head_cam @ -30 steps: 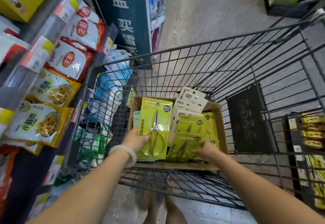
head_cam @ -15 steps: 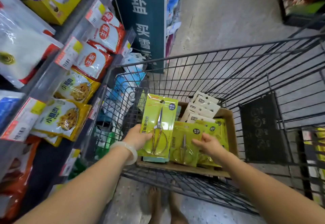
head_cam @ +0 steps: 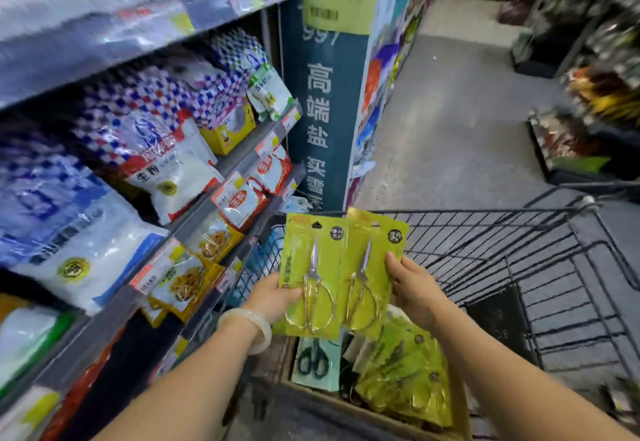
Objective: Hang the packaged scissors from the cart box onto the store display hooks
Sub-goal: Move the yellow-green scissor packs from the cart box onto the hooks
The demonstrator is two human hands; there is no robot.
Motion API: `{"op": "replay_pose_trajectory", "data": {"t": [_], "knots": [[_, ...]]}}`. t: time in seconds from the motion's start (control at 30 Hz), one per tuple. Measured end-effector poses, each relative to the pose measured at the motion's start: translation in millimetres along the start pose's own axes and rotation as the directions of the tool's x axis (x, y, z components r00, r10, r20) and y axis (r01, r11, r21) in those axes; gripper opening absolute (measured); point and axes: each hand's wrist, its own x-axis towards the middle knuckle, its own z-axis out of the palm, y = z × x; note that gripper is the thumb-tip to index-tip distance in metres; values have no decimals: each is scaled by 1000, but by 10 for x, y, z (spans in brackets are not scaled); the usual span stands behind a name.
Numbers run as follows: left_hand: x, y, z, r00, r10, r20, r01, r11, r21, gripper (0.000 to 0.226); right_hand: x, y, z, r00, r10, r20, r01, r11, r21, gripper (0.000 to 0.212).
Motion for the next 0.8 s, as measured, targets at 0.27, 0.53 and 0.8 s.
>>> {"op": "replay_pose_trajectory", "data": {"t": [0.27, 0.53, 0.8], "knots": [[-789, -229, -210, 981, -6, -196, -26, 987, -159, 15, -238, -179, 363, 936, 54, 348, -43, 998, -39, 26], [-1847, -975, -273, 874, -154, -461, -32, 928, -371, 17, -847, 133, 949, 790, 188, 583, -32, 963, -268, 37], [-3109, -1801, -632, 661, -267, -701, -154, 866, -475, 22, -1833, 704, 1994, 642, 267, 719, 109, 896, -430, 26]]}}
